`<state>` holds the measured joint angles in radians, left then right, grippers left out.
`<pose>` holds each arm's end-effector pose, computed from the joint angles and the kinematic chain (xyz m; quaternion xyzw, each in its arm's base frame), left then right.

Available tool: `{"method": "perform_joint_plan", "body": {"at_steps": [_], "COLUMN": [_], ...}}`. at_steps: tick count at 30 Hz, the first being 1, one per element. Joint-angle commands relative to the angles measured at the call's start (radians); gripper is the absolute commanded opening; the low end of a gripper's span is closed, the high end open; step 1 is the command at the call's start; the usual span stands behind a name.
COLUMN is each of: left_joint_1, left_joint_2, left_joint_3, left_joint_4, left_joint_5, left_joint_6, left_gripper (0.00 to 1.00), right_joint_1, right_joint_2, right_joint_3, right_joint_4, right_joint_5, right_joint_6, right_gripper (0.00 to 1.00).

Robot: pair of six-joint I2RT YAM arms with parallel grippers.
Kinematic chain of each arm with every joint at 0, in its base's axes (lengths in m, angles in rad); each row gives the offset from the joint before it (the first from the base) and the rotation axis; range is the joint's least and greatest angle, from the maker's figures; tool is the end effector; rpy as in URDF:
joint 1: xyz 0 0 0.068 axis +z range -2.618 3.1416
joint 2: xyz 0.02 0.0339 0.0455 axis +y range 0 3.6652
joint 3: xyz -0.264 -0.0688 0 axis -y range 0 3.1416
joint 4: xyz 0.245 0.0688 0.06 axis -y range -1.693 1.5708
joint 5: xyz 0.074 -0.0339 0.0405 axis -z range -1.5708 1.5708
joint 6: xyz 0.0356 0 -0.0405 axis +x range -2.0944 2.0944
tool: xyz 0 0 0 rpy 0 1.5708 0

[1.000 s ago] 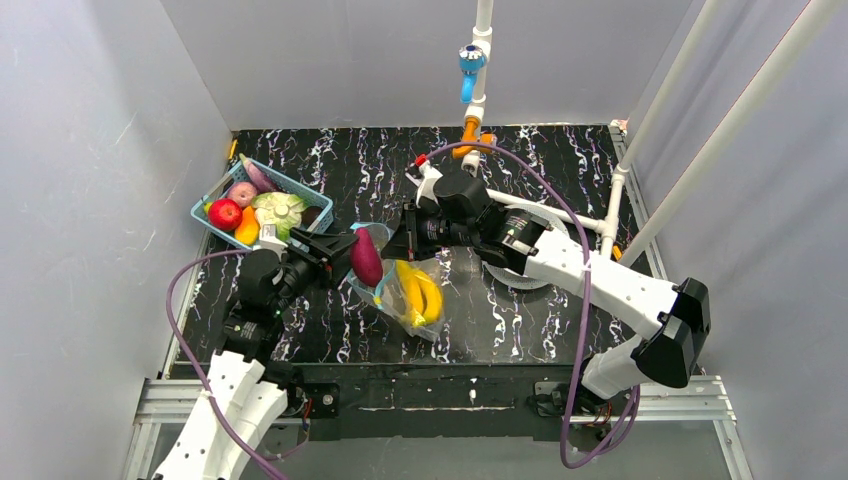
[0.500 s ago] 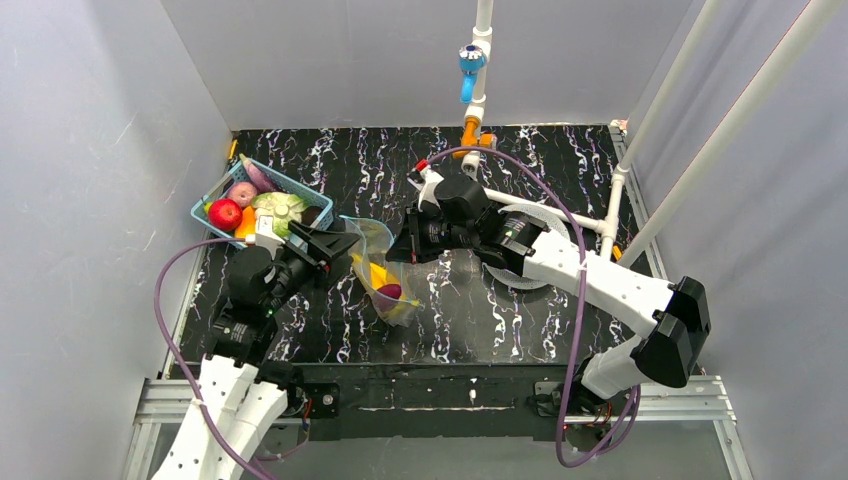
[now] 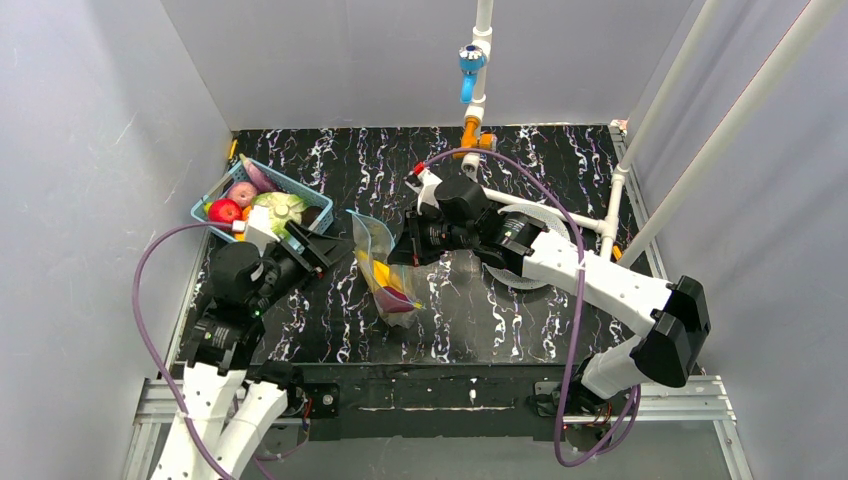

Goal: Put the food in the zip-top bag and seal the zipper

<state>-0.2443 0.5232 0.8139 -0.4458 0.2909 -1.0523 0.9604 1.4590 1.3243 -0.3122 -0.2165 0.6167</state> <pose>0.1097 -0.0379 0.3564 -0.2089 0.7283 -0.4762 0.4463 0.1883 0.2826 0.3554 -0.2006 0.8190 0.4402 0.3085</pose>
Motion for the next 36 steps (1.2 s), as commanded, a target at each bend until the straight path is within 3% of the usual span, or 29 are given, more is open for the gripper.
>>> {"method": "perform_joint_plan", "body": {"at_steps": [1, 3, 8, 11, 15, 17, 19, 24, 29, 32, 36], "left_joint_1": [-0.019, -0.071, -0.211, -0.248, -0.266, -0.265, -0.266, -0.265, -0.265, -0.265, -0.265], "left_joint_2": [0.104, 0.14, 0.167, 0.227, 0.279, 0.251, 0.221, 0.212, 0.177, 0.136, 0.146], "left_joint_3": [0.007, 0.019, 0.024, 0.013, 0.092, 0.138, 0.187, 0.204, -0.002, -0.145, -0.067], "left_joint_4": [0.05, 0.045, -0.026, 0.027, -0.011, -0.005, 0.025, 0.062, 0.081, 0.149, 0.113], "left_joint_5": [0.146, 0.129, -0.099, -0.071, -0.051, -0.066, -0.065, -0.035, -0.062, -0.073, -0.064], "left_joint_6": [0.053, 0.081, 0.127, 0.117, 0.16, 0.165, 0.157, 0.1, -0.009, -0.068, -0.028], "left_gripper": [0.63, 0.63, 0.64, 0.6, 0.26, 0.09, 0.0, 0.0, 0.0, 0.0, 0.0], "right_joint_1": [-0.006, -0.006, -0.006, -0.006, 0.001, 0.033, 0.064, 0.075, 0.068, 0.063, 0.065], "right_joint_2": [-0.005, -0.007, -0.015, -0.01, -0.012, -0.03, -0.053, -0.148, -0.136, -0.011, -0.007], "right_joint_3": [0.037, 0.048, 0.055, 0.062, 0.095, 0.135, 0.174, 0.159, -0.047, 0.001, 0.03], "right_joint_4": [0.034, 0.027, 0.026, 0.022, -0.014, -0.075, -0.114, -0.085, 0.086, -0.041, -0.09], "right_joint_5": [-0.054, -0.054, -0.054, -0.063, -0.015, 0.101, 0.208, 0.29, 0.327, 0.326, 0.306], "right_joint_6": [-0.029, -0.034, -0.042, -0.043, -0.085, -0.175, -0.243, -0.283, -0.267, -0.226, -0.245], "right_gripper": [0.01, 0.01, 0.01, 0.01, 0.01, 0.01, 0.01, 0.01, 0.01, 0.01, 0.01]}}
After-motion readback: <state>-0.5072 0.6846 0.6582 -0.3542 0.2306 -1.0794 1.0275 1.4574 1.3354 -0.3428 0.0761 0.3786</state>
